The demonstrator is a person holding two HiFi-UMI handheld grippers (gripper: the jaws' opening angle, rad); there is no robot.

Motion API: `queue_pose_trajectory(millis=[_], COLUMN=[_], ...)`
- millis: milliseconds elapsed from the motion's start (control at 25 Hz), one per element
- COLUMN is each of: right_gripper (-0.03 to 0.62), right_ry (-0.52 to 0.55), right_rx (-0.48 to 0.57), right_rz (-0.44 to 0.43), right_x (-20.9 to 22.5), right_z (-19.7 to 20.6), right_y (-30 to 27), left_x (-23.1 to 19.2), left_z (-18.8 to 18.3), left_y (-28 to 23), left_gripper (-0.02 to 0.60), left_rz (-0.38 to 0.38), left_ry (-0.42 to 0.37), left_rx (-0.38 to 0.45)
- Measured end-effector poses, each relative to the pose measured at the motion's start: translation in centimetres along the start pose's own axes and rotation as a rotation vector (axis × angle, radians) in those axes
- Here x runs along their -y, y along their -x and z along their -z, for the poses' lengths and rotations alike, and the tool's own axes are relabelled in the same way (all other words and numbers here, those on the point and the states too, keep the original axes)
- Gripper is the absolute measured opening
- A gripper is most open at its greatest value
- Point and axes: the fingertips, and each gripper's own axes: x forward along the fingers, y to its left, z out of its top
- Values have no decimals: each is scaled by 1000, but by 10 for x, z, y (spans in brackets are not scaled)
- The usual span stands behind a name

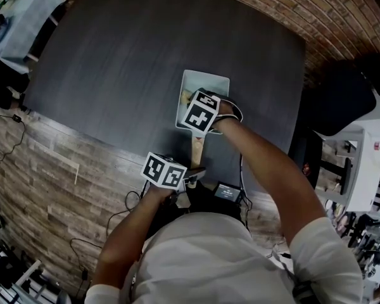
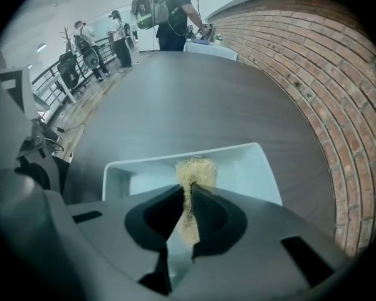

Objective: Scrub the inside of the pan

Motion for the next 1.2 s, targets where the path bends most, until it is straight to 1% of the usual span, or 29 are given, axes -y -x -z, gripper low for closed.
queue_pose_trajectory(millis=[320, 560, 720, 880, 1040, 1200], right_gripper=[44, 43, 43, 43, 41, 40], right_ry=[77, 76, 63, 48, 67, 113], right_rx=[-32, -50, -51, -85, -102, -127], right_rz=[-84, -163, -236, -342, -402, -455], right_x=[-24, -36, -46, -59, -68, -70], right_z=[4, 7, 6, 14, 16, 18], right_y=[2, 5, 7, 10, 12, 14], left_x=[-1, 0, -1, 0, 0, -1], left_z=[0, -1, -1, -1, 0, -1], left_y=[-1, -2, -1, -1, -2, -2], left_gripper=[152, 152, 152, 152, 152, 152], left_rz=[2, 3, 4, 4, 4, -2], left_ry=[2, 3, 7, 11, 11, 10], left_rx=[-13, -9, -4, -2, -4, -9])
